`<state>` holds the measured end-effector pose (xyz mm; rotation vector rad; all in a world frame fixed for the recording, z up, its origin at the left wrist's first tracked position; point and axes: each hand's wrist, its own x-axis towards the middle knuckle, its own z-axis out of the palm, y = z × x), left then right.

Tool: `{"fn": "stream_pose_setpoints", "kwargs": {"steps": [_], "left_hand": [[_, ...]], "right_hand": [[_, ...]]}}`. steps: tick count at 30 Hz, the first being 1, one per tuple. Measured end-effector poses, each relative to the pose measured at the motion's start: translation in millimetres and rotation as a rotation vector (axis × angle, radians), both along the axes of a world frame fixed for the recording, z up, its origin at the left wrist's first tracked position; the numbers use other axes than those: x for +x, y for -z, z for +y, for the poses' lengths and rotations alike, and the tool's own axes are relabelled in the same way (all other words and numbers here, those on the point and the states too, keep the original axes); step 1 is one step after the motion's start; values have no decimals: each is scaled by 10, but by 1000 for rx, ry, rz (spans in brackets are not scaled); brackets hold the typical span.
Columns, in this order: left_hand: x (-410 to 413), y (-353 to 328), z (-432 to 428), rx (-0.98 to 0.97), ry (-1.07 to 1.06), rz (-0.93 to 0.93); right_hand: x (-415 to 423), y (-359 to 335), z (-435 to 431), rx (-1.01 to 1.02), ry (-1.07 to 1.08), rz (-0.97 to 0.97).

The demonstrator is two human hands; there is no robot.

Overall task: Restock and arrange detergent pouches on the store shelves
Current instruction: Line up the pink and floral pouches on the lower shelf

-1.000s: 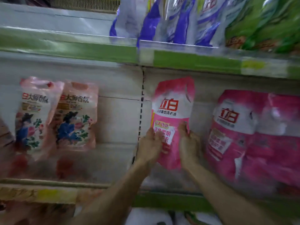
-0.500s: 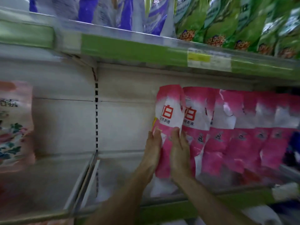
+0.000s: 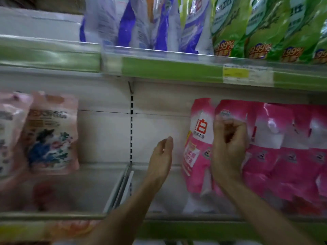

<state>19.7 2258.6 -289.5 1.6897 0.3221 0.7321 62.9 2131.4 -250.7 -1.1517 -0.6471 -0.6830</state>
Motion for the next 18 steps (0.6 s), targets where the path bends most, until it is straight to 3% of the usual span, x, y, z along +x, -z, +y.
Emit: {"fn": "stream_pose_setpoints", "kwargs": {"steps": [2,5,9,14,18], "left_hand": [[-273,-72,210,14,-125,-67],[-768,-165,530,60,-270,-139],[-1535,-150,1088,192,-447,-156],[-2363,-80,1965,270,-655,-59],[-2479,50,2421,124,-475,144]], "right_hand": [[-206,-117,80,-43,-3,-126],[-541,-88,341,-274,-97,-199],[-935,88,899,-562,-359,-27],[-1166,391,1740,-807,-483,172],[-1106,450,2423,-903,-470,262]]}}
